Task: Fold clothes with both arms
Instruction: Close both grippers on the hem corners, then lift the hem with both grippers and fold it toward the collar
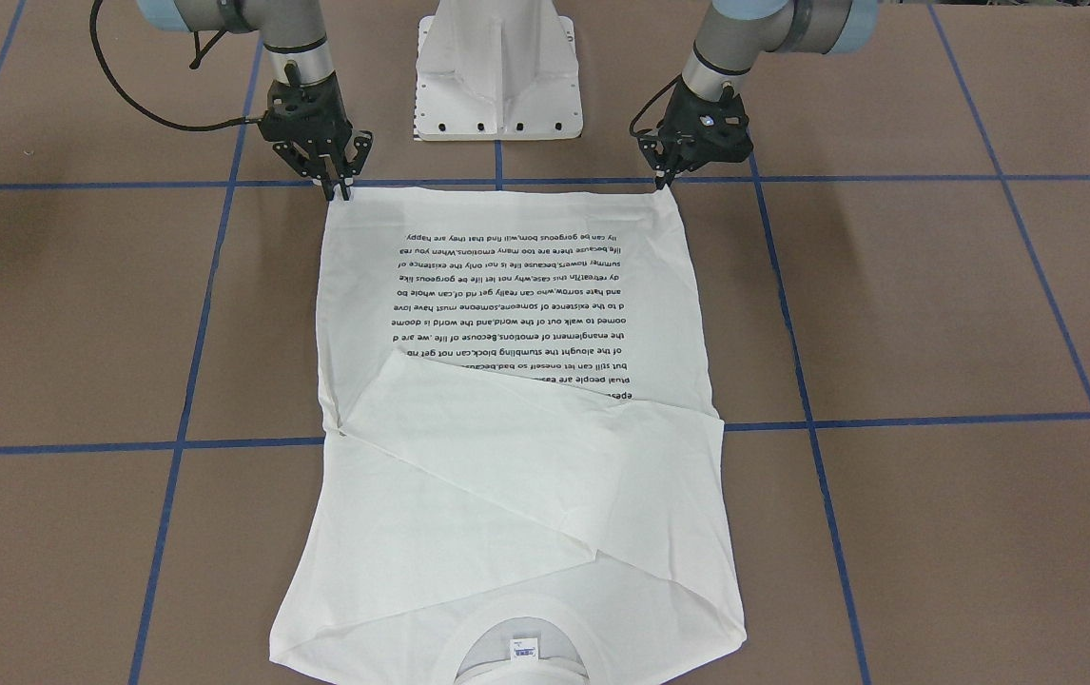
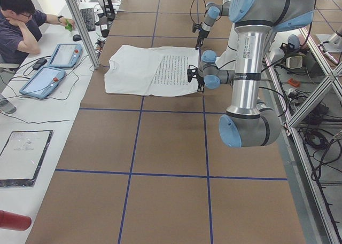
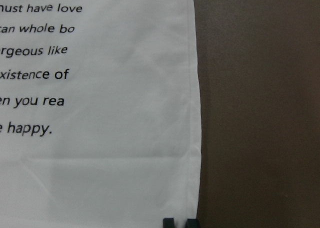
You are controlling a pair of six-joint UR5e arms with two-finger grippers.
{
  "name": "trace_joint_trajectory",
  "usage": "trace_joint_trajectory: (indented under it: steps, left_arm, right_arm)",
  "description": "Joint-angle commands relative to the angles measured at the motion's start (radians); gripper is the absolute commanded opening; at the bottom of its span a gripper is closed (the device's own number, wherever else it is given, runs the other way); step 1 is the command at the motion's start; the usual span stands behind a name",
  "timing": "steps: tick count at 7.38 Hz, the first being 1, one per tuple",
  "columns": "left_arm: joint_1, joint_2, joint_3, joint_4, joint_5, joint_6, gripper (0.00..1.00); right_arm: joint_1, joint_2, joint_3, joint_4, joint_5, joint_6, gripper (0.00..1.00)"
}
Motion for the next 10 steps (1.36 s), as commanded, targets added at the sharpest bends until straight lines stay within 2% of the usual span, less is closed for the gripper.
trace_joint_trajectory:
  steps: [1, 2, 3, 4, 6, 7, 8, 9, 10]
  left_arm:
    - [-0.001, 0.003, -0.014, 0.001, 0.000, 0.000, 0.00]
    - [-0.001, 0.004, -0.023, 0.001, 0.000, 0.000, 0.00]
    - [-0.004, 0.019, -0.067, 0.007, -0.009, 0.002, 0.00]
    - [-0.010, 0.015, -0.138, 0.079, -0.091, 0.002, 0.00]
    - [-0.042, 0.009, -0.387, 0.327, -0.166, 0.003, 0.00]
    - [-0.072, -0.014, -0.510, 0.495, -0.231, 0.003, 0.00]
    - [-0.132, -0.116, -0.520, 0.600, -0.269, 0.006, 0.00]
    - [-0.160, -0.216, -0.467, 0.677, -0.270, 0.100, 0.00]
    - [-0.241, -0.305, -0.385, 0.737, -0.270, 0.167, 0.00]
  right_arm:
    - [0.001, 0.003, 0.003, -0.003, -0.011, -0.002, 0.00]
    - [0.007, 0.003, 0.023, -0.025, -0.005, -0.005, 0.00]
    - [0.014, 0.000, 0.094, -0.111, 0.018, -0.008, 0.00]
    - [0.026, -0.005, 0.203, -0.222, 0.065, -0.008, 0.00]
    - [0.024, -0.003, 0.444, -0.442, 0.165, -0.008, 0.00]
    - [0.037, 0.001, 0.557, -0.545, 0.208, -0.009, 0.00]
    - [0.094, 0.047, 0.564, -0.602, 0.280, -0.017, 0.00]
    - [0.169, 0.114, 0.534, -0.640, 0.326, -0.079, 0.00]
    - [0.267, 0.194, 0.494, -0.670, 0.356, -0.188, 0.00]
